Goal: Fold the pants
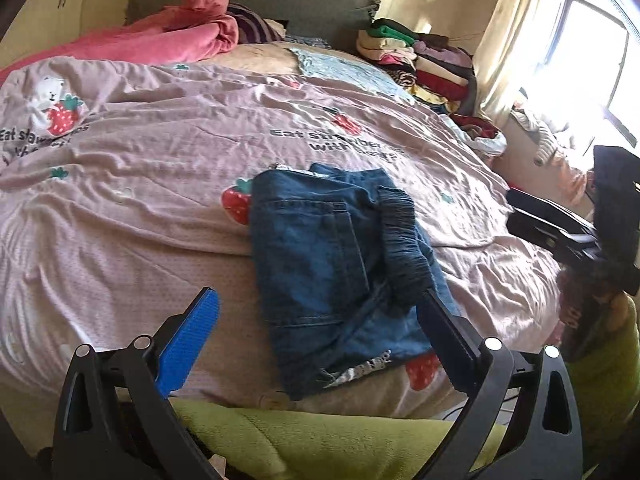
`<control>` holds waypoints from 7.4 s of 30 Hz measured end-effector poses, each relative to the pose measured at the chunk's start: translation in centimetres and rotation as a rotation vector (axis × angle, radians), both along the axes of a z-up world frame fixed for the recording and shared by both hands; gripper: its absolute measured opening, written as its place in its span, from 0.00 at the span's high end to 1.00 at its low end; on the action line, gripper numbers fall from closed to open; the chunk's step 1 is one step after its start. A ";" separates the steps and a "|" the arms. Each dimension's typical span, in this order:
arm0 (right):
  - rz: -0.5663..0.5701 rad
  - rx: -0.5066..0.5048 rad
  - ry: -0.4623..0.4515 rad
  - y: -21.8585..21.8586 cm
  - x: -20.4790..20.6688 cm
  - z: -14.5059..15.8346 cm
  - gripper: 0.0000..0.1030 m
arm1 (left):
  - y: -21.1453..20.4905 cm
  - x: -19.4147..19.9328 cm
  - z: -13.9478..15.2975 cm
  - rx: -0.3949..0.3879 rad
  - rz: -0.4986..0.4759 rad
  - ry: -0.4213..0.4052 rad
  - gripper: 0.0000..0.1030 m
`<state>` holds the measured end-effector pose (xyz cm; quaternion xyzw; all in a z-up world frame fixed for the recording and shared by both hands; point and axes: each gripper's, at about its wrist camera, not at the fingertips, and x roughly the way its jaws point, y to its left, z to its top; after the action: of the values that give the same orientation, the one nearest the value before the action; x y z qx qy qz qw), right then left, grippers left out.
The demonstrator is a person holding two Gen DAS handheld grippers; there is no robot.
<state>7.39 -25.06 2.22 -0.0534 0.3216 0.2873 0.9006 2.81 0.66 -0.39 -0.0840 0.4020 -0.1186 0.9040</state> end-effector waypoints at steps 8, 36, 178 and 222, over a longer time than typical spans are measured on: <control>0.089 -0.056 -0.031 1.5 -2.6 -0.2 0.09 | 0.0 0.5 0.2 0.027 0.027 0.008 0.04; 0.522 -0.224 -0.057 11.4 -6.4 -4.5 0.19 | 1.1 10.2 -2.6 0.023 0.014 0.116 0.22; -0.076 0.007 -0.093 4.3 0.6 1.4 0.09 | 2.2 0.7 4.1 0.130 0.183 -0.144 0.04; -0.156 -0.040 -0.022 1.2 -4.1 -1.4 0.09 | 0.9 -3.1 0.9 0.151 0.197 -0.037 0.04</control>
<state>3.33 -23.83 0.78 -0.0495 0.3205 0.2092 0.9225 -0.33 1.54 0.48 -0.0528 0.3828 0.0001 0.9223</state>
